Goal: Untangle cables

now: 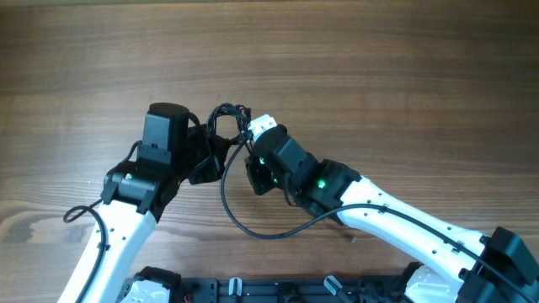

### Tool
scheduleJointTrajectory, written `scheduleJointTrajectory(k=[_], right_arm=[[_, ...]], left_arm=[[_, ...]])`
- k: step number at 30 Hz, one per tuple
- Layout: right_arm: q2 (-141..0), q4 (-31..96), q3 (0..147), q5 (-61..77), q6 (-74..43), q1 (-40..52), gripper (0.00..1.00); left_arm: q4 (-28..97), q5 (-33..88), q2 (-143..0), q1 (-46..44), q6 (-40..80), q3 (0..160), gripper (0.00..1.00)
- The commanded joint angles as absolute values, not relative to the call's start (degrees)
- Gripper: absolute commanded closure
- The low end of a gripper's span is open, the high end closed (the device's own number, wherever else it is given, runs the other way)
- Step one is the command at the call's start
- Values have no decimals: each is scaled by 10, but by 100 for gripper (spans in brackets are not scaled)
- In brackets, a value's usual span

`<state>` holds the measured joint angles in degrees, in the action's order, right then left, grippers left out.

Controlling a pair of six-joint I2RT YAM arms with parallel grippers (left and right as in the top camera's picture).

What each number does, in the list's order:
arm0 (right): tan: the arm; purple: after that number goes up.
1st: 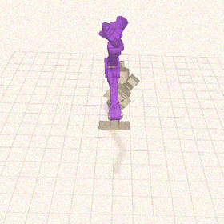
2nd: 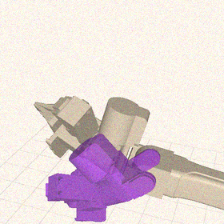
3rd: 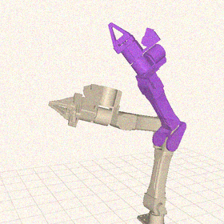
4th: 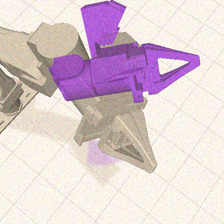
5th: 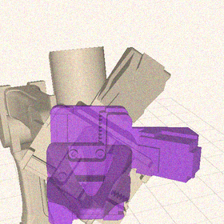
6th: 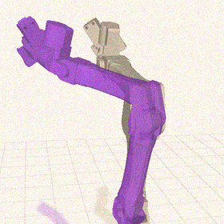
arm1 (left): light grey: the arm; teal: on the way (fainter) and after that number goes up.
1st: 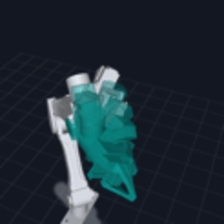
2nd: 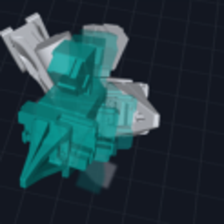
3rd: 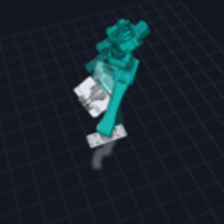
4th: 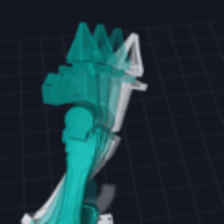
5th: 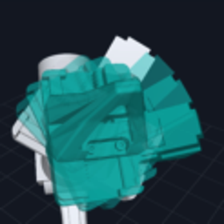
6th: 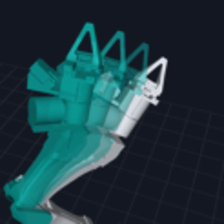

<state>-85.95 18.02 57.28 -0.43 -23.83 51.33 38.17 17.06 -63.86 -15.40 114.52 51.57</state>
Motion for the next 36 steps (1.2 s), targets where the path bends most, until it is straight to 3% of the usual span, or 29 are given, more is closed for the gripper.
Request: scheduleJointTrajectory(k=[1, 7, 18, 36], right_arm=[[-868, 200, 577, 14, -246, 515, 96], [-859, 255, 578, 86, -246, 515, 96], [-768, 279, 581, 181, -254, 505, 96], [-738, 265, 581, 163, -382, 387, 96]], left_arm=[[380, 164, -638, -157, 1157, 518, 94], [380, 73, -638, -157, 980, 518, 96], [365, 69, -638, -162, 748, 518, 96], [242, 93, -637, -285, 538, 518, 96]])
